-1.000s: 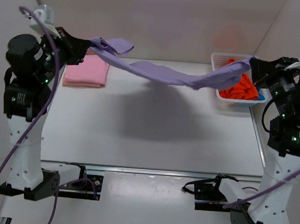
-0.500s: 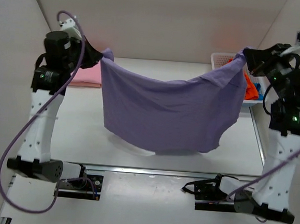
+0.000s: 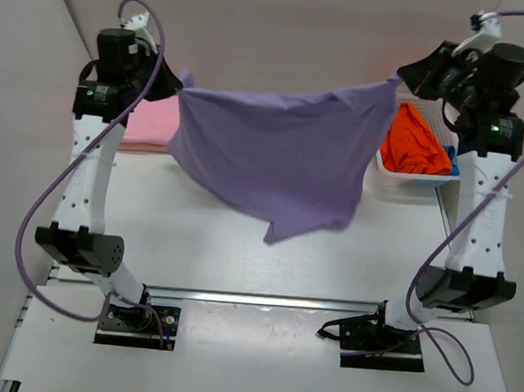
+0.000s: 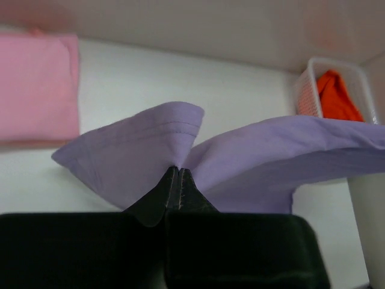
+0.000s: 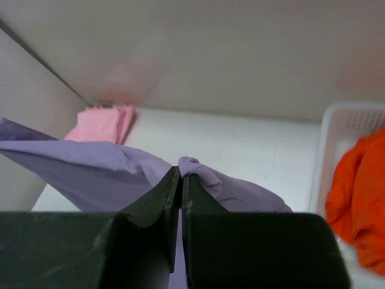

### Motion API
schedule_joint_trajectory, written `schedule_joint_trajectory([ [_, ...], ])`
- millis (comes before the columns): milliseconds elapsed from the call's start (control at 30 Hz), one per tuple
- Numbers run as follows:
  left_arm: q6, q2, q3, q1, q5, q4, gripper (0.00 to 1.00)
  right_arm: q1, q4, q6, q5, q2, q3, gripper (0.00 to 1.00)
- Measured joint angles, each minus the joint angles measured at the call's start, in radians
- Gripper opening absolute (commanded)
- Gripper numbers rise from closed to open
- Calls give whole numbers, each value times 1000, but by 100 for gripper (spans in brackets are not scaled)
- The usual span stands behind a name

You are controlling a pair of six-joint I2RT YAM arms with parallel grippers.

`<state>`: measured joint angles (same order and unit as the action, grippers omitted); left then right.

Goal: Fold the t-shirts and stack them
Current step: Flatten out the tshirt

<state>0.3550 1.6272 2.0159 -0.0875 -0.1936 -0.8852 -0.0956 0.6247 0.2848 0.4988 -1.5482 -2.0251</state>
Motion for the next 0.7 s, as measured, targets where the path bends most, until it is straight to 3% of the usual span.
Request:
schedule_joint_trajectory([
  [100, -7, -85, 23, 17, 13, 16, 0, -52, -62, 12, 35, 83, -3, 0],
  [200, -19, -208, -61, 24, 22, 52, 0, -119, -109, 20, 64, 188, 96, 1],
  [400, -34, -421, -542, 18, 30, 150, 0, -131, -98, 10, 122, 352, 484, 0],
  [500, -35, -452, -824, 26, 63, 159, 0, -88, -6, -9, 46, 399, 745, 0],
  [600, -44, -435, -1014, 40, 90, 151, 1, -6, 114, -23, -32, 440, 924, 0],
  [633, -46, -424, -1064, 49, 91, 149, 18, 14, 146, -24, -44, 459, 963, 0],
  [667, -54, -417, -1100, 56, 91, 152, 46, 31, 177, -26, -49, 486, 1007, 1],
  [700, -58, -407, -1132, 63, 84, 153, 50, 34, 193, -27, -51, 509, 1038, 6],
])
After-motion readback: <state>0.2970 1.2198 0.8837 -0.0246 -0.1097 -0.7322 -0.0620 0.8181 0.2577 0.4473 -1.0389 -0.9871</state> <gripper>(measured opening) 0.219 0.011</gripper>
